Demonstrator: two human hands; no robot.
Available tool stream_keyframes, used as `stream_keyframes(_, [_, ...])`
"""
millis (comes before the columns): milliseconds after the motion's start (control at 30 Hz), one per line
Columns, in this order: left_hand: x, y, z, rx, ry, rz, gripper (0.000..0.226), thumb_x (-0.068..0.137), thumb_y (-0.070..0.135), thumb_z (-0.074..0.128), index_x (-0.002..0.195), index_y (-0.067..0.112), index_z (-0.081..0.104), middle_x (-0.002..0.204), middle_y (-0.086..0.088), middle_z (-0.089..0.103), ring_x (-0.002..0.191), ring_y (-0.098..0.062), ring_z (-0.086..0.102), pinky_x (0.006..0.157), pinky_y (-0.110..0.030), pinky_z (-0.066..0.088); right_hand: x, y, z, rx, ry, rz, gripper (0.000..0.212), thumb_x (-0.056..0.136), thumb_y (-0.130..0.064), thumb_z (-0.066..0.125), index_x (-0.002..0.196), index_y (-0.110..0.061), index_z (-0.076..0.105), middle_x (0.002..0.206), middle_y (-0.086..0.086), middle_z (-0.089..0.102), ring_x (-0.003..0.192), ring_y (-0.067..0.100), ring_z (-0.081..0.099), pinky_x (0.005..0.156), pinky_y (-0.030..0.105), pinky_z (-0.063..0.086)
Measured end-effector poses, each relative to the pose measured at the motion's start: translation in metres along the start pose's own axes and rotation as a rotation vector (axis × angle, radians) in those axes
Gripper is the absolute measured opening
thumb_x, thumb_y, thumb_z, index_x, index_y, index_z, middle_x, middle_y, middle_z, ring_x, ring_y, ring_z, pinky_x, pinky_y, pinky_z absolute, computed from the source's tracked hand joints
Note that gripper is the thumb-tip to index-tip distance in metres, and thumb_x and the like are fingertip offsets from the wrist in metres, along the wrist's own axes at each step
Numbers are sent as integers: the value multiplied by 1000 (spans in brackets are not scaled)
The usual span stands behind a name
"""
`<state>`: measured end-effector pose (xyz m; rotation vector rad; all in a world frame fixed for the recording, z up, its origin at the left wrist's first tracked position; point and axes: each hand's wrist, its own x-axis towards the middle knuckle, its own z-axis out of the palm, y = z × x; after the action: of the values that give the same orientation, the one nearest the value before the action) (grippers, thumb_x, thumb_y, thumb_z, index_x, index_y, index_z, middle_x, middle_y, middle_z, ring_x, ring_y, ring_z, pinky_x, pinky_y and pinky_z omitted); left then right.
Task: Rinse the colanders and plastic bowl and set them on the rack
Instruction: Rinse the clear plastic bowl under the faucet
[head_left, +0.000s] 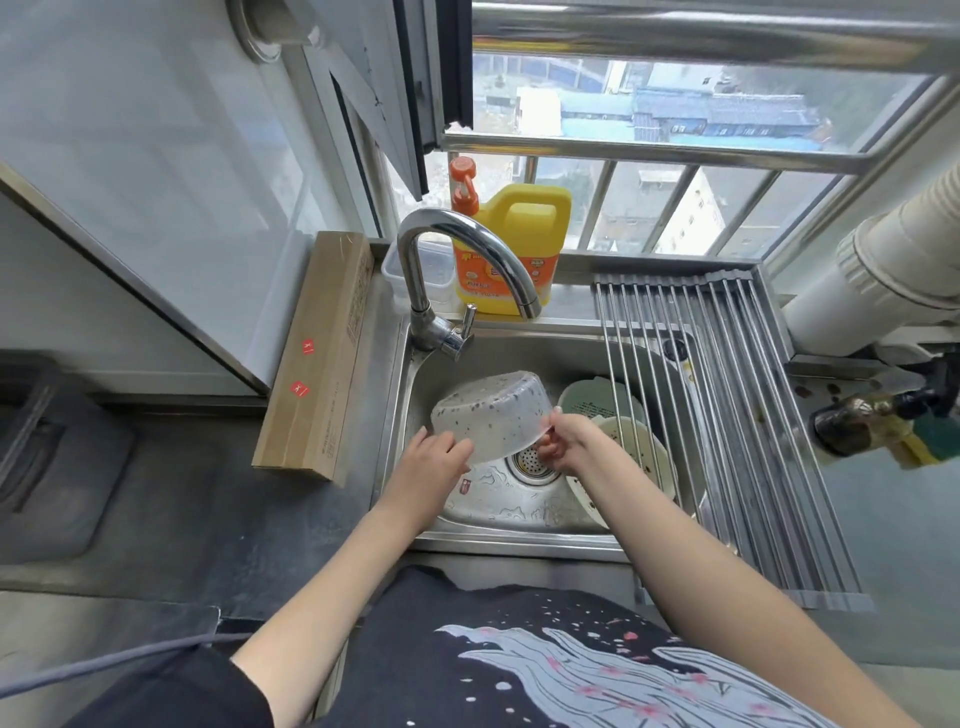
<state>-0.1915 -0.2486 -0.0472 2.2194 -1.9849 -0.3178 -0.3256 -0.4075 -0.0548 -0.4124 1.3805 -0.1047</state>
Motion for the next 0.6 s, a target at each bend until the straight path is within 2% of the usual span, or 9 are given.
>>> stream_keyframes(67, [1,0,-3,47,1,45,35,64,6,84,74,13,52,67,-1,55,61,-21,60,89,-46,53,-3,4,-4,43,-14,33,38,104,-28,34,76,-8,48,65,2,49,32,4,30,28,12,24])
stream_keyframes(133, [2,-1,-3,95,13,79,37,58,8,88,72,15,53,66,1,56,59,-19,60,84,-43,54,-6,6,-5,84,-12,58,43,104,-34,33,71,-9,47,55,1,51,31,4,29,28,12,23])
stream_keyframes(200, [4,-1,-1,125,24,90,39,53,10,90,70,15,54,65,2,56,58,-18,60,78,-40,55,-8,8,-7,86,-16,59,39,103,-27,36,70,-9,46,42,2,53,34,5,28,29,11,22])
stream_keyframes(300, [5,0,5,117,19,75,42,50,16,91,70,16,54,64,3,55,56,-18,57,65,-32,53,-10,8,-10,131,-35,52,34,103,-18,38,71,-10,45,39,4,53,31,5,29,29,12,22])
stream_keyframes(400, [4,5,8,55,16,65,30,68,21,82,78,13,55,71,0,56,59,-21,58,57,-31,44,-8,4,-10,194,-57,26,39,104,-29,36,75,-7,49,52,3,53,31,5,32,29,12,25])
stream_keyframes(467, [6,6,8,-47,29,0,13,91,21,59,90,10,52,81,-2,54,70,-24,56,62,-29,36,-11,-4,-10,191,-115,6,28,103,-23,38,87,-5,52,61,7,55,35,6,39,32,11,33])
stream_keyframes(533, [11,7,4,-263,36,-161,14,99,20,42,90,10,44,79,1,47,68,-21,49,60,-28,32,-22,-16,-8,154,-208,-32,16,101,-13,43,105,-2,54,74,13,58,48,10,52,41,14,47])
stream_keyframes(600, [18,7,-2,-468,97,-319,18,99,17,40,82,11,38,72,3,42,61,-16,42,54,-26,31,-33,-32,-6,100,-297,-99,28,101,-18,42,113,3,56,90,18,63,74,18,65,58,20,58])
